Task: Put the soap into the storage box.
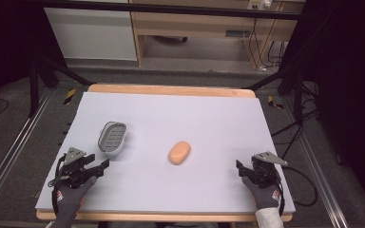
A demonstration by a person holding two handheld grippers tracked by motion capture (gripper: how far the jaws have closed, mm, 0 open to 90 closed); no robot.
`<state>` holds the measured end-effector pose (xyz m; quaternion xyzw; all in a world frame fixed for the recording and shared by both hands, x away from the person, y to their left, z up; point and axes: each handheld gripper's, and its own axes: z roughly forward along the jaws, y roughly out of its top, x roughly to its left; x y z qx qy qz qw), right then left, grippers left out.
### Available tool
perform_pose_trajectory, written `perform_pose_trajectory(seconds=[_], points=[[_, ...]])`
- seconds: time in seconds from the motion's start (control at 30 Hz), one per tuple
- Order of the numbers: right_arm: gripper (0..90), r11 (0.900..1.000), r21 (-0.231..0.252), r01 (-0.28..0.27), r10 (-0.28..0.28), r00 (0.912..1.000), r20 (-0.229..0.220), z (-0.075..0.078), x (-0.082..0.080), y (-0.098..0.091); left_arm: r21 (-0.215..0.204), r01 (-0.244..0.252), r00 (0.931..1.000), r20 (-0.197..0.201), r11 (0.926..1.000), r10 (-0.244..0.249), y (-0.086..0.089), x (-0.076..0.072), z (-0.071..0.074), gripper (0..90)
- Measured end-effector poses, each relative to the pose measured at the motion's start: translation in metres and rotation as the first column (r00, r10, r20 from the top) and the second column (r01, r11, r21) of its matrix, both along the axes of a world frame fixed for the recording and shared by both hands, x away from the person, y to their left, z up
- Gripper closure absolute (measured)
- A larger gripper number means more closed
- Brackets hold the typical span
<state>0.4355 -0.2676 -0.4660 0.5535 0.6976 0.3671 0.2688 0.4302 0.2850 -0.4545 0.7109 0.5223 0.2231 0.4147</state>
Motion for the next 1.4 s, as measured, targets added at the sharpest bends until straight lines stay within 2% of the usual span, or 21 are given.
perform_pose_trajectory(seconds=[0.63,1.0,1.27,1.4], points=[[42.7,0.9993,-0.037,0.003,-0.002,0.9998,0.019,0.001,-0.004,0.003,-0.023,0.046,0.9989,0.009,0.9987,-0.045,-0.012,-0.003,0.010,32.2],[55.0,0.9994,-0.031,-0.014,0.015,0.9997,0.019,0.004,-0.006,0.005,-0.023,0.063,0.9978,0.019,0.9977,-0.063,-0.022,-0.002,0.019,30.7],[59.2,0.9994,-0.034,-0.007,0.007,0.9999,0.015,0.004,-0.006,0.006,-0.019,0.085,0.9960,0.028,0.9962,-0.085,-0.027,-0.004,0.025,29.6],[61.4,0.9994,-0.032,-0.010,0.010,0.9998,0.018,0.005,-0.006,0.005,-0.017,0.080,0.9959,0.042,0.9966,-0.080,-0.029,-0.004,0.029,27.9]])
